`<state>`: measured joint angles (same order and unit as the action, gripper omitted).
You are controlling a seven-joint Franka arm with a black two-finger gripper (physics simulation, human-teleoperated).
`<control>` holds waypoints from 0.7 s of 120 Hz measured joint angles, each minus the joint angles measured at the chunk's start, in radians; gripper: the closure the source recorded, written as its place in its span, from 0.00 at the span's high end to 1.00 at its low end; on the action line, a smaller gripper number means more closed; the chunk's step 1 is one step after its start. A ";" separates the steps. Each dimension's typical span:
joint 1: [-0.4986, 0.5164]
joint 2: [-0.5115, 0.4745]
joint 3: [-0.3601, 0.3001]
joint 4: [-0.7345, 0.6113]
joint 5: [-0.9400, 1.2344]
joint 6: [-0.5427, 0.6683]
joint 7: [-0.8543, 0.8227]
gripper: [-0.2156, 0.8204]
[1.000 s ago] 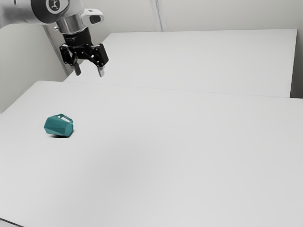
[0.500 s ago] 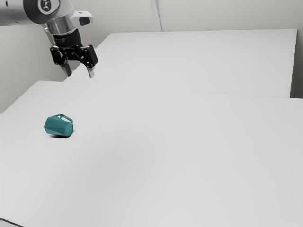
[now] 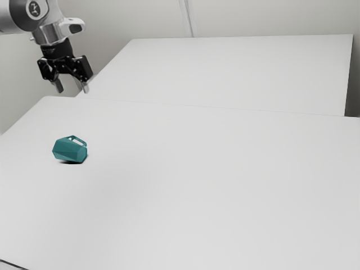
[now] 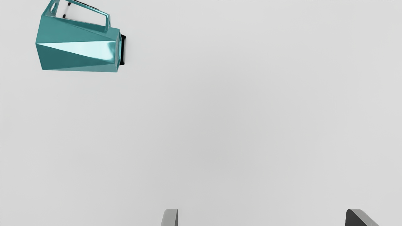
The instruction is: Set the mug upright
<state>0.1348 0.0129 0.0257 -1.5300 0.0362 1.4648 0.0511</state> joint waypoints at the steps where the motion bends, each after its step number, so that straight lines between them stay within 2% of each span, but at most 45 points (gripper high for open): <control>1: 0.003 0.001 0.000 0.000 0.000 0.000 0.002 0.77; 24: 0.102 0.011 -0.002 0.002 -0.007 0.007 0.052 0.77; 48: 0.282 0.028 -0.002 -0.005 -0.011 0.051 0.117 0.77; 66: 0.420 0.089 -0.004 0.001 -0.069 0.110 0.207 0.77; 84: 0.490 0.171 -0.006 0.033 -0.168 0.146 0.324 0.77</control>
<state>0.6248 0.1840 0.0194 -1.4973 -0.1322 1.6110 0.3751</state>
